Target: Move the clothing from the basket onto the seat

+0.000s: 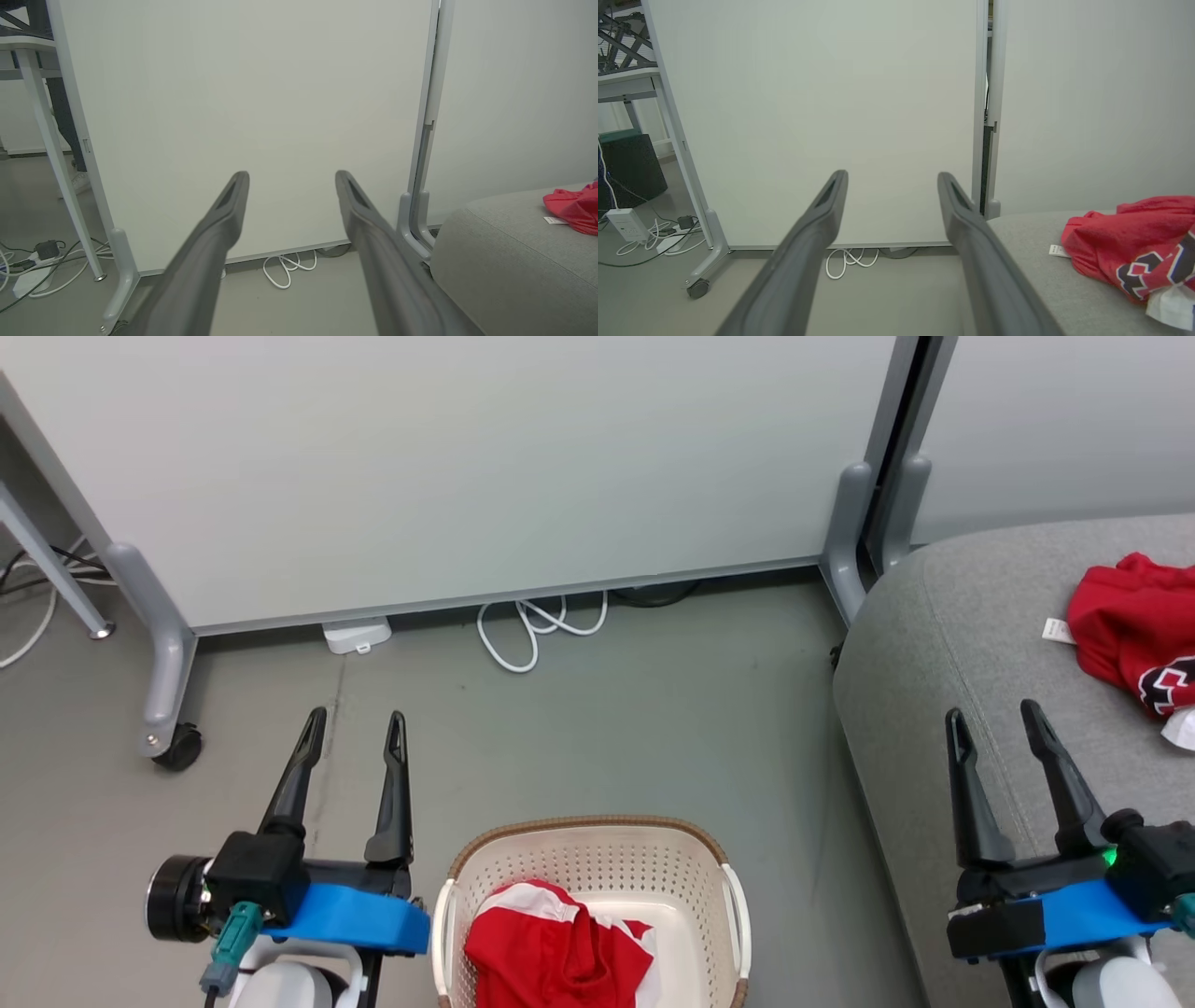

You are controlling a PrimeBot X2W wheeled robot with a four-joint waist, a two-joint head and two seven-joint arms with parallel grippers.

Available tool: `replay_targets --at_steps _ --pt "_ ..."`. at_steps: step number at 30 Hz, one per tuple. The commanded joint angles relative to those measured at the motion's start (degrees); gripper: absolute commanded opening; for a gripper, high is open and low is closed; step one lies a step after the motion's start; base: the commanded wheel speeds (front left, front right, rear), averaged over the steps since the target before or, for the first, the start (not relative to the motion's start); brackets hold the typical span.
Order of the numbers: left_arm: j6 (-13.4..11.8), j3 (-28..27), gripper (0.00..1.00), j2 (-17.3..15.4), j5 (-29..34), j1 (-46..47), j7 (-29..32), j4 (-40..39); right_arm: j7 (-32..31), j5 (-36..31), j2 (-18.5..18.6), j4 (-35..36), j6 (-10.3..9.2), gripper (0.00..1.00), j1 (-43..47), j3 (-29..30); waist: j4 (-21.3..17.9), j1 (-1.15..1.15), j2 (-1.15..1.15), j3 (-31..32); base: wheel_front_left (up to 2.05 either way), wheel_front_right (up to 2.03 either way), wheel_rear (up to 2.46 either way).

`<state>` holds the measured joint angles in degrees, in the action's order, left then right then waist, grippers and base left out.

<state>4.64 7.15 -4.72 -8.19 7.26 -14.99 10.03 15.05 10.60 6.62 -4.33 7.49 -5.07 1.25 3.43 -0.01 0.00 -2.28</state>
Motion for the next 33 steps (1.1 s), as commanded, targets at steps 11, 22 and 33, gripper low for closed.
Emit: replay_targets --at_steps 11,22,33 --pt "1.7 -2.3 1.0 1.2 1.4 -2.6 -0.3 1.0 0.2 0.2 -2.1 -2.3 0.01 1.0 3.4 0.1 1.1 0.01 0.0 1.5 0.0 0.0 0.0" --pt "2.4 -3.3 1.0 1.7 2.2 -2.0 -0.3 1.1 0.2 -0.1 -2.5 -2.2 0.01 1.0 2.9 -0.1 1.1 0.01 0.0 1.1 0.0 0.0 0.0" --pt "2.9 1.3 1.0 0.7 3.5 3.3 -0.3 4.3 0.2 -0.2 -2.3 -1.1 0.01 1.0 0.3 -0.1 0.0 0.01 0.0 -2.2 0.0 0.0 0.0"
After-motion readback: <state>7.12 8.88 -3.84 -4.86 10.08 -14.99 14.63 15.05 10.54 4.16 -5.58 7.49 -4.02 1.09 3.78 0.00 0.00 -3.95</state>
